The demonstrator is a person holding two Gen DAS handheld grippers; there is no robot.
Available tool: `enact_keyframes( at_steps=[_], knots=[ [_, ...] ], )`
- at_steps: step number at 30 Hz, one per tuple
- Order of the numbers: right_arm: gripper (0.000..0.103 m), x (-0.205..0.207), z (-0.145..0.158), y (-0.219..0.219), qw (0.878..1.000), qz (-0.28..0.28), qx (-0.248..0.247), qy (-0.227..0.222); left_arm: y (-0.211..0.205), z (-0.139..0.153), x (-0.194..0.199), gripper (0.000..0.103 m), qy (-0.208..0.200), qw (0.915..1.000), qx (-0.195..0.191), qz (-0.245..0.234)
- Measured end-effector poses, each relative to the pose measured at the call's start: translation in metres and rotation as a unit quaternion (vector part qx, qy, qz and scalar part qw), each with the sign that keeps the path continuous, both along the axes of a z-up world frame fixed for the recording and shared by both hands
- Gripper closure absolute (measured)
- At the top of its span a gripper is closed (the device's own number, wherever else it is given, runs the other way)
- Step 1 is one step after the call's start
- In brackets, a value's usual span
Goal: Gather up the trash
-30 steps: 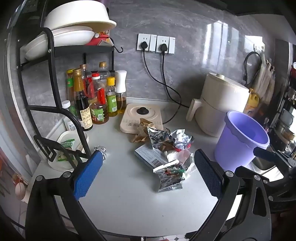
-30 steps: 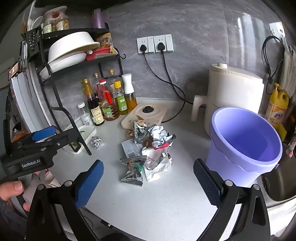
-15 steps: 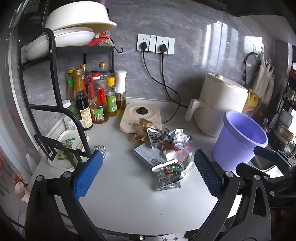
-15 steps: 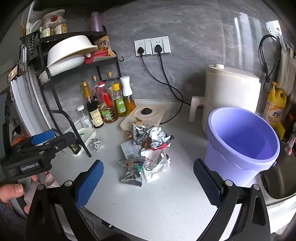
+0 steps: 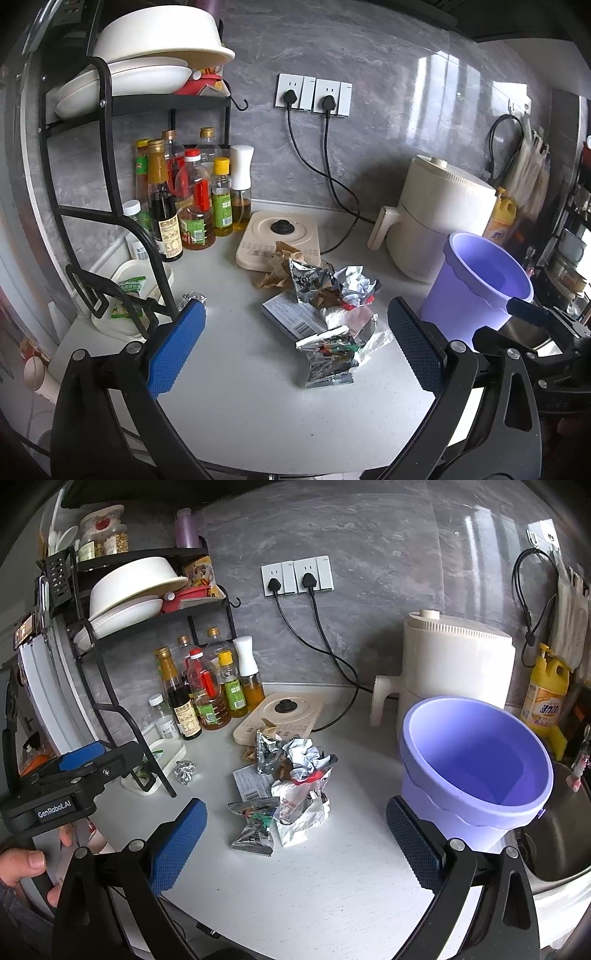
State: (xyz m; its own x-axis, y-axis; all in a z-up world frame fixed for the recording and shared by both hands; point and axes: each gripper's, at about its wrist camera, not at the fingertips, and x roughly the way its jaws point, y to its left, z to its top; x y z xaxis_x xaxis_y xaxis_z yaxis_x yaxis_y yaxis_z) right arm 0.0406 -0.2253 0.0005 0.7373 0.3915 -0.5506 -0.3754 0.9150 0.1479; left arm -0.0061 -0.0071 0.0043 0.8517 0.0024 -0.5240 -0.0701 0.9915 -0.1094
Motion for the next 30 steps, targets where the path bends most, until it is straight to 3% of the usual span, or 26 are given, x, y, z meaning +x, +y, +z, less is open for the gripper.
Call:
enact_keyframes(
  at_steps=[30],
  knots=[
    [0.008, 0.0003, 0.0006, -0.0044, 1.0, -0.004, 0.007, -0.004, -0.0013, -0.0006, -0.0058, 0.005, -0.001, 1.0, 0.003, 0.003]
  ],
)
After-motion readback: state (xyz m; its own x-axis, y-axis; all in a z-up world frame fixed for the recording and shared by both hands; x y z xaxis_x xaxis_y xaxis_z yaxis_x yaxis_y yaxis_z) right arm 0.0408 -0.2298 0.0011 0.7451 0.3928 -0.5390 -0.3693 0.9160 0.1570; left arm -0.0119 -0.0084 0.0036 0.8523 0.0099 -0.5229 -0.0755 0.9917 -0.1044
